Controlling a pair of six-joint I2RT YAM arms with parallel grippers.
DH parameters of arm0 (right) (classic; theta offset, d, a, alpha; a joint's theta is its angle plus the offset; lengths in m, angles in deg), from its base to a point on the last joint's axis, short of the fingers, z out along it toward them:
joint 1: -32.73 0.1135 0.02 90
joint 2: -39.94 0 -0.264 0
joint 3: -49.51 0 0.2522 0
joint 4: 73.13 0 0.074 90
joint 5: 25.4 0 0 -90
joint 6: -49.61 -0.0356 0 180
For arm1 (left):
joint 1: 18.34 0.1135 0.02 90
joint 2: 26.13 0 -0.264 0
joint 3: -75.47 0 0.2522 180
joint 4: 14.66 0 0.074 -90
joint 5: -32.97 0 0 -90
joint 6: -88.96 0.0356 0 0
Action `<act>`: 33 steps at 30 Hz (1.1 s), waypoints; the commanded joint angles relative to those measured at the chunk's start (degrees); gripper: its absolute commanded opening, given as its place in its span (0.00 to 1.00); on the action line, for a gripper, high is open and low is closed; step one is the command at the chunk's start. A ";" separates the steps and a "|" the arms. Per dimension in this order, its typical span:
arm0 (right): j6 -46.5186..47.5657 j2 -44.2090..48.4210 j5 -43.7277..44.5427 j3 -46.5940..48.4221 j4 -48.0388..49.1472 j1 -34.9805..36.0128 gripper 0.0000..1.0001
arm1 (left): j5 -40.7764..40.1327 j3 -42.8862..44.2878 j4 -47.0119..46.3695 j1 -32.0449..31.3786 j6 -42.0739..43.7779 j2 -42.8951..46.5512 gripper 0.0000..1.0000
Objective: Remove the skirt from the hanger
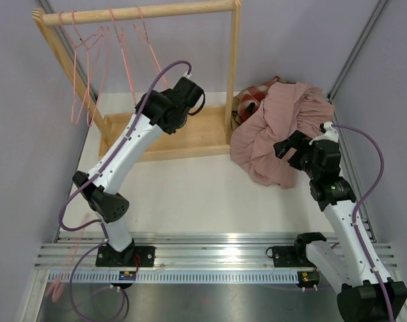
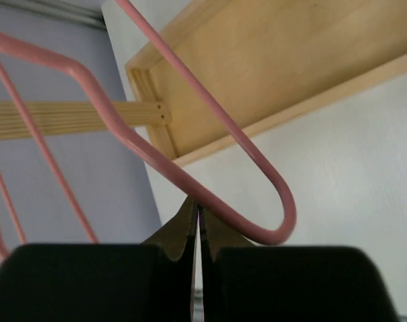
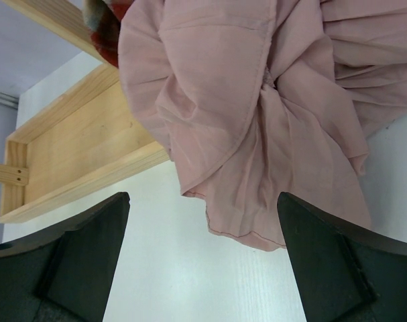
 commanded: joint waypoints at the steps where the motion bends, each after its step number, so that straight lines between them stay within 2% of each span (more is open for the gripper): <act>1: -1.59 0.66 -3.99 -0.29 3.16 0.37 0.99 | -2.49 -12.33 -2.88 -2.10 -9.70 -1.53 0.00; 2: -1.86 0.23 -4.52 -0.37 3.51 0.37 0.99 | 4.57 -22.83 -4.10 -2.28 -10.16 -0.82 0.00; 4: -2.30 -0.57 -5.84 -0.72 4.22 0.38 1.00 | 10.68 -31.15 -9.96 -4.82 -10.52 0.06 0.00; 6: -2.39 -1.01 -6.80 -1.25 4.40 0.55 0.99 | 14.47 -37.40 -12.71 -8.50 -11.57 0.41 0.00; 8: -2.30 -0.75 -7.16 -1.43 4.48 0.55 1.00 | 17.28 -38.49 -14.83 -10.19 -13.67 -0.02 0.00; 12: -2.30 1.27 -8.39 -1.08 3.52 0.64 0.99 | 16.68 -40.60 -17.64 -13.27 -17.98 1.28 0.00; 13: -2.21 1.71 -8.83 -1.08 3.17 0.64 0.99 | 15.81 -41.30 -19.30 -13.36 -21.56 2.25 0.00; 15: -2.04 3.38 -10.75 -1.08 3.26 0.64 1.00 | 12.47 -42.79 -21.76 -13.36 -26.05 6.28 0.00; 17: -2.21 4.78 -12.25 -1.08 3.17 0.64 1.00 | 11.58 -47.44 -28.34 -13.62 -32.74 16.37 0.00; 18: -2.21 5.14 -12.61 -1.08 2.99 0.81 0.99 | 12.46 -50.16 -34.46 -13.88 -34.84 20.24 0.13; 19: -2.13 5.41 -12.70 -1.08 2.73 0.81 1.00 | 13.42 -54.01 -36.78 -14.06 -35.38 28.46 0.35; 20: -1.95 5.50 -12.87 -1.08 2.38 0.90 0.99 | 10.73 -54.92 -37.50 -14.58 -36.70 31.32 0.54; 21: -1.51 5.41 -12.96 -0.99 1.85 0.81 0.99 | 6.62 -54.41 -35.16 -14.68 -39.41 33.70 0.65; 22: -1.34 5.32 -12.96 -0.99 1.67 0.99 1.00 | 1.79 -53.36 -25.57 -14.68 -46.39 35.03 0.74; 23: -1.25 5.23 -13.05 -1.08 1.59 0.99 1.00 | -7.57 -50.21 -19.55 -14.68 -50.64 36.00 0.82; 24: -1.25 5.06 -13.57 -1.25 1.76 1.08 0.99 | -11.84 -48.70 -12.71 -14.42 -62.60 36.10 0.96; 25: -1.42 4.80 -13.75 -1.34 1.93 1.16 1.00 | -15.19 -47.47 0.50 -14.15 -68.99 36.18 0.99; 26: -1.60 4.45 -14.19 -1.43 2.28 1.25 0.99 | -19.14 -46.85 6.20 -14.06 -75.06 36.62 0.99; 27: -2.03 4.09 -14.45 -1.60 3.07 1.34 0.99 | -19.26 -48.06 7.91 -13.63 -77.38 37.58 0.99; 29: -2.30 2.96 -15.07 -1.34 3.52 1.78 0.99 | -17.00 -50.96 6.54 -12.05 -79.42 41.17 0.99; 33: -0.73 -0.82 -19.28 1.90 5.53 5.02 0.99 | -10.93 -65.52 -4.25 -9.23 -81.00 48.98 0.99</act>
